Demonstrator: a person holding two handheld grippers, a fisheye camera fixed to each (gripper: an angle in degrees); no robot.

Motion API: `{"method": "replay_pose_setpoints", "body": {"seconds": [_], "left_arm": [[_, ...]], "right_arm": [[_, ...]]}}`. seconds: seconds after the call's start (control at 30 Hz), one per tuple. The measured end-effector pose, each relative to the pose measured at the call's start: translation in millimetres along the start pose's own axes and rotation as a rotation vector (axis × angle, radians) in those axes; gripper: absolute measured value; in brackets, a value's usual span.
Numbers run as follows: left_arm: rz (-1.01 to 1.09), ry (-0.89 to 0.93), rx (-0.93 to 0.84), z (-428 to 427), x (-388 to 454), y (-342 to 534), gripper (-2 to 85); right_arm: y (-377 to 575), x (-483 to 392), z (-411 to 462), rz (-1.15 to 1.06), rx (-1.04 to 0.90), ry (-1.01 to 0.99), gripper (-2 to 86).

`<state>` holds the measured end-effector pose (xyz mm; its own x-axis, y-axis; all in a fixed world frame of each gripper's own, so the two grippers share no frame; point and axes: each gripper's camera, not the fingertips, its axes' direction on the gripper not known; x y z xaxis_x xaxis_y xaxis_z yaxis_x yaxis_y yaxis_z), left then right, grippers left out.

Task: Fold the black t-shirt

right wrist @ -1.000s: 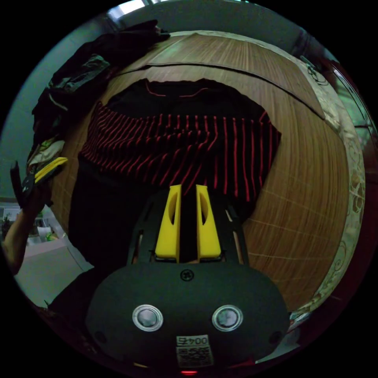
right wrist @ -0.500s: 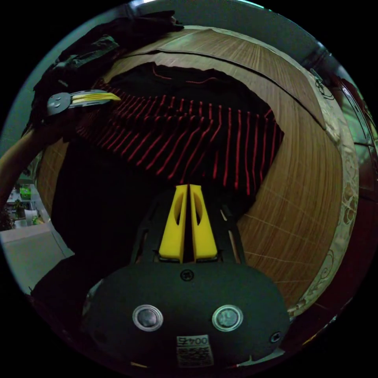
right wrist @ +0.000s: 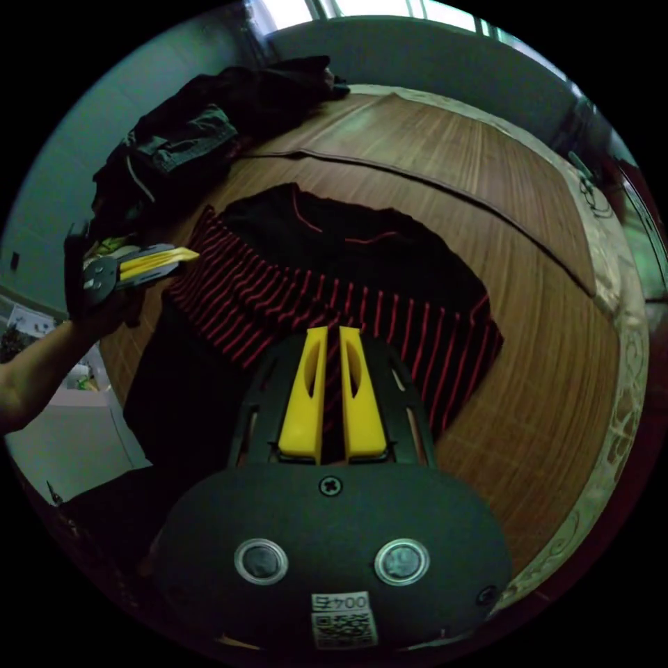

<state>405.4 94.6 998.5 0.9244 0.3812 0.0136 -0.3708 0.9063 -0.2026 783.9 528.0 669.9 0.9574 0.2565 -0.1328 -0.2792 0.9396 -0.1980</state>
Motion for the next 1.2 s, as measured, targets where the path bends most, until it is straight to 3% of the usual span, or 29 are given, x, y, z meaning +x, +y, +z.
{"method": "replay_pose_setpoints", "body": {"seconds": [0.33, 0.5, 0.83, 0.97, 1.2], "left_arm": [[-0.117, -0.069, 0.002, 21.5, -17.4, -3.4, 0.7], [-0.137, -0.073, -0.001, 27.0, -21.3, -0.8, 0.7], [-0.224, -0.056, 0.009, 32.6, -35.6, 6.5, 0.8], [-0.232, -0.071, 0.097, 9.9, -42.8, 1.9, 0.7], [-0.071, 0.098, 0.103, 17.2, -29.3, -31.3, 0.6]], "right_arm": [[-40.7, -17.0, 39.4, -0.17, -0.124, -0.025, 6.1], [-42.7, -15.6, 36.7, -0.171, -0.099, -0.024, 2.1], [-39.3, -7.7, 35.1, -0.075, -0.039, -0.001, 4.0], [-9.2, 19.4, 3.6, 0.064, 0.06, -0.033, 6.3], [45.5, -7.8, 1.5, 0.059, 0.037, -0.036, 6.0]]}}
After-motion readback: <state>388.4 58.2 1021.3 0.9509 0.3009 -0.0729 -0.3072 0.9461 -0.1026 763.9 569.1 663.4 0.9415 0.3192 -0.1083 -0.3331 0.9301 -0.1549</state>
